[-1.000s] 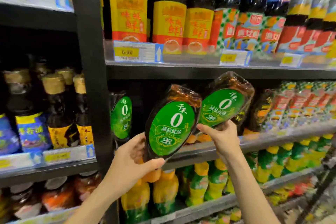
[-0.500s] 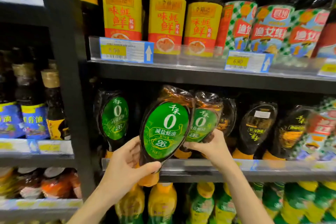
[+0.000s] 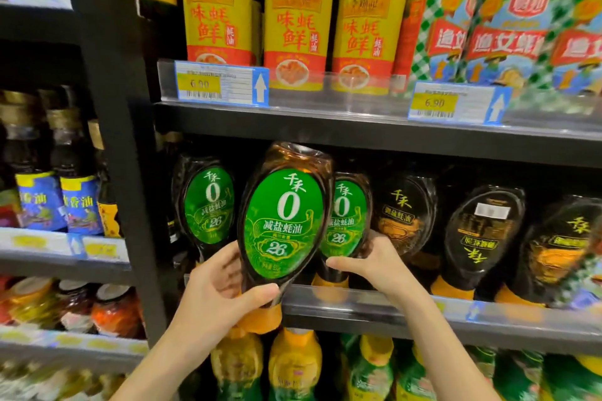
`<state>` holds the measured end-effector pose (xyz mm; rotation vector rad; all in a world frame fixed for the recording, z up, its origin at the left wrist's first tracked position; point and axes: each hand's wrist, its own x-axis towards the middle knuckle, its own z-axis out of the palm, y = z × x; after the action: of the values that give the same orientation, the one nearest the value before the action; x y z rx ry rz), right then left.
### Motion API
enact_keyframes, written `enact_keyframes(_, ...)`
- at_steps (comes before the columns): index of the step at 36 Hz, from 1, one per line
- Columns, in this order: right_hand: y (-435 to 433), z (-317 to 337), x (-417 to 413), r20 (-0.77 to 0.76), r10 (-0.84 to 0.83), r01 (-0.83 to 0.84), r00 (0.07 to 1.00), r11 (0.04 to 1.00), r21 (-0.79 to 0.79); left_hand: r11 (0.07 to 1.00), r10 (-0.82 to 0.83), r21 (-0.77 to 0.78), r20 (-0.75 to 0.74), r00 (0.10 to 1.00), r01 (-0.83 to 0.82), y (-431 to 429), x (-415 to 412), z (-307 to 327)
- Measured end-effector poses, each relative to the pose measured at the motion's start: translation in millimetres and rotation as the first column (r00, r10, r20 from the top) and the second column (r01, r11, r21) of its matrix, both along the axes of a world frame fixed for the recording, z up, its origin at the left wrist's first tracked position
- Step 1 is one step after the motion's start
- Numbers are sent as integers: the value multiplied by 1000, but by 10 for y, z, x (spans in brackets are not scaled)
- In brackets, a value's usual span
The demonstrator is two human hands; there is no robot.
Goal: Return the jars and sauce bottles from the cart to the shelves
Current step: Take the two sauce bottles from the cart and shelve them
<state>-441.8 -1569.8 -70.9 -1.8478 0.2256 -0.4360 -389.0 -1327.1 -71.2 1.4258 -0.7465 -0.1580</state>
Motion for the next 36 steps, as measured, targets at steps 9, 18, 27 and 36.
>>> enact_keyframes(9,2,-70,30,0,-29,29,1000,999,32,999,35,-8,27,999,-35,-9,-15,-3)
enact_keyframes(18,-3,-94,-26,-82,-150,131,985,969,-208,999,36,8,72,997,-37,14,-32,30)
enact_keyframes(27,673,527,-624,510,-8,33,860,999,-41,999,-24,33,152,988,19,48,-10,36)
enact_keyframes(36,864,905,-425,629,218,-132,746,975,-181,996,-77,-17,224,972,83,-36,205,135)
